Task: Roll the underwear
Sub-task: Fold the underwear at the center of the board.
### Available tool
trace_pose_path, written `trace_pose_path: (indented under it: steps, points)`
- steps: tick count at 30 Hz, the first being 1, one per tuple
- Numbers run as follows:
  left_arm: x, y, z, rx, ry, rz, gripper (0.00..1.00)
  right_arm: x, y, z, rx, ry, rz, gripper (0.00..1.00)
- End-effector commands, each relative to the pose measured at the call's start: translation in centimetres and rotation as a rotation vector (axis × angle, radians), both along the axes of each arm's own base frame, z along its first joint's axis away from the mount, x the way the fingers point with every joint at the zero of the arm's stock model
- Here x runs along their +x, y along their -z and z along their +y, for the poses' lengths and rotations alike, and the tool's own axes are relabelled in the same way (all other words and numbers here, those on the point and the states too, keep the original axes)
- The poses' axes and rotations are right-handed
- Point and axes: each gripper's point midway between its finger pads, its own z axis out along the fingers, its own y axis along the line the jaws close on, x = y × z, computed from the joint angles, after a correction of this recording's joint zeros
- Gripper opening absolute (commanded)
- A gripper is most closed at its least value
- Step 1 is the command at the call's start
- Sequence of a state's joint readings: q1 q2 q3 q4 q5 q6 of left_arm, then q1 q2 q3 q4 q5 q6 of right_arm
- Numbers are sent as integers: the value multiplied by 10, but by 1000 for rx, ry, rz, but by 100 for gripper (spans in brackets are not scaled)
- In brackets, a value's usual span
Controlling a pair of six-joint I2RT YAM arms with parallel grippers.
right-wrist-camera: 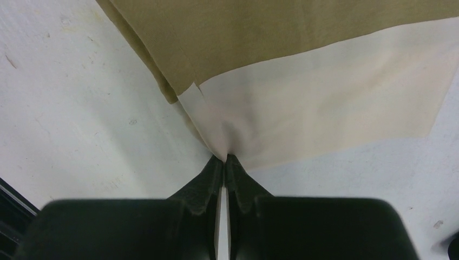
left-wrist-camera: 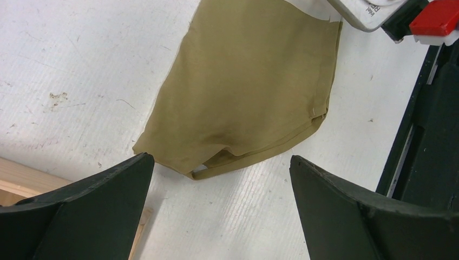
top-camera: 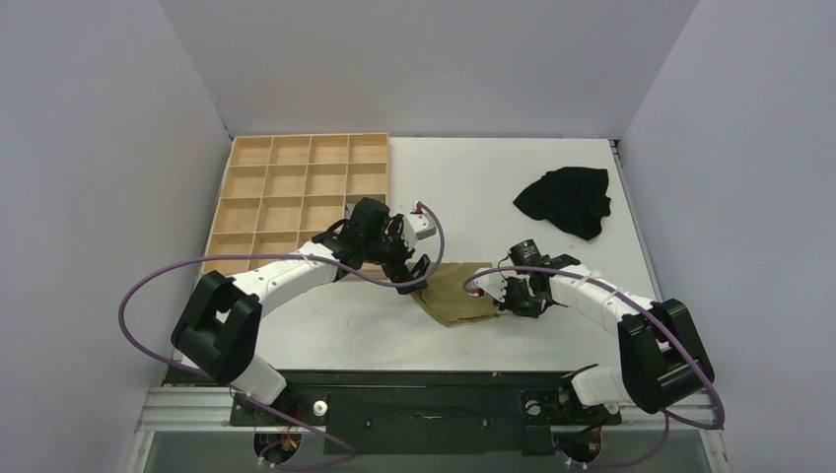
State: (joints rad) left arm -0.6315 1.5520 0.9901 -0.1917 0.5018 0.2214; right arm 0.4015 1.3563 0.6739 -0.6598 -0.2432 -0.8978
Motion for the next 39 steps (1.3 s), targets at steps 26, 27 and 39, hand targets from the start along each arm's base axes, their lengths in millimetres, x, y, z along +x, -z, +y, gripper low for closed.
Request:
trace_pose_path:
  steps: [26,27,39]
  points:
    - [-65,38,-60,61,210,-122,97,15,-31,12,167,181,330,0]
    - [-63,39,-63,63,201,-138,97,14,-30,12,167,184,343,0]
    - [-65,59,-95,99,199,-175,92,16,-28,12,177,207,385,0]
